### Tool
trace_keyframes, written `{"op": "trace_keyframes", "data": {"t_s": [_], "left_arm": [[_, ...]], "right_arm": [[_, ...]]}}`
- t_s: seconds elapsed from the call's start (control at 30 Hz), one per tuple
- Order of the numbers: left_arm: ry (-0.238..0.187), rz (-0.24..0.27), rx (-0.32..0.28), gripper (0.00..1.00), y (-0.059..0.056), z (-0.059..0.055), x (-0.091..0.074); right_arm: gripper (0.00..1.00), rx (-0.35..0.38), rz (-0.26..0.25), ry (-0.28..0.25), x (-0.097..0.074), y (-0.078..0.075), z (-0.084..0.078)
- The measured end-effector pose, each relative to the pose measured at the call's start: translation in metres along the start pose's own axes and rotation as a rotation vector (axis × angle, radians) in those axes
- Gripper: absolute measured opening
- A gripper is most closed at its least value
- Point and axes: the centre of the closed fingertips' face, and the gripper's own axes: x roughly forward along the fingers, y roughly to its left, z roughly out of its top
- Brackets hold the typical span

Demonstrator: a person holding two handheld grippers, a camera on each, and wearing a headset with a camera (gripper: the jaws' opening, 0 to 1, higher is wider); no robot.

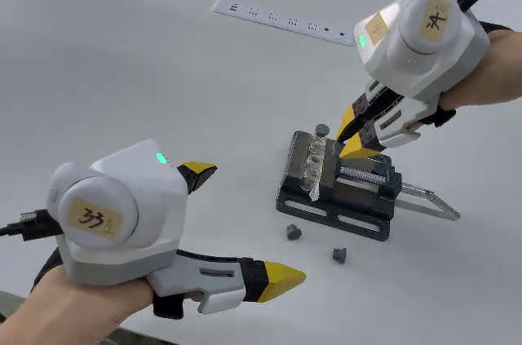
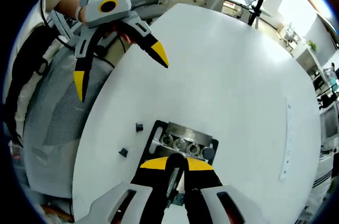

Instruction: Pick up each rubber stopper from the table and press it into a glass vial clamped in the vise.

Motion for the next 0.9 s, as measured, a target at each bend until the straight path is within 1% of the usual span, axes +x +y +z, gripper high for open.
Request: {"op": "trace_keyframes", "data": {"t_s": [0.07,0.23,0.33,0.43,0.53,0.6,0.67,0.77,0.9], "left_arm": [[0.001,0.004,-0.004,0.97,0.001,-0.001,0.000],[0.002,0.011,-0.012,0.97,0.004,-0.002,0.000],[0.003,0.012,-0.015,0.97,0.005,-0.002,0.001],[0.002,0.013,-0.018,0.97,0.005,-0.002,0.002],[0.004,0.014,-0.020,0.97,0.005,-0.002,0.003],[0.005,0.014,-0.023,0.97,0.006,-0.003,0.002],[0.005,0.014,-0.024,0.97,0.006,-0.004,0.003],[0.007,0.016,-0.029,0.97,0.009,-0.006,0.004],[0.008,0.016,-0.032,0.97,0.009,-0.007,0.005]], "right_arm": [[0.06,-0.031,0.008,0.009,0.001,-0.005,0.000],[0.06,-0.060,0.010,0.012,0.001,-0.013,0.002],[0.06,-0.095,0.018,0.025,0.001,-0.015,0.001],[0.06,-0.109,0.023,0.030,0.002,-0.019,0.002],[0.06,-0.118,0.036,0.033,0.003,-0.021,0.003],[0.06,-0.141,0.046,0.048,0.006,-0.021,0.001],[0.06,-0.149,0.051,0.052,0.007,-0.020,0.001],[0.06,-0.157,0.059,0.054,0.009,-0.021,0.002],[0.06,-0.162,0.068,0.061,0.012,-0.022,0.001]]}}
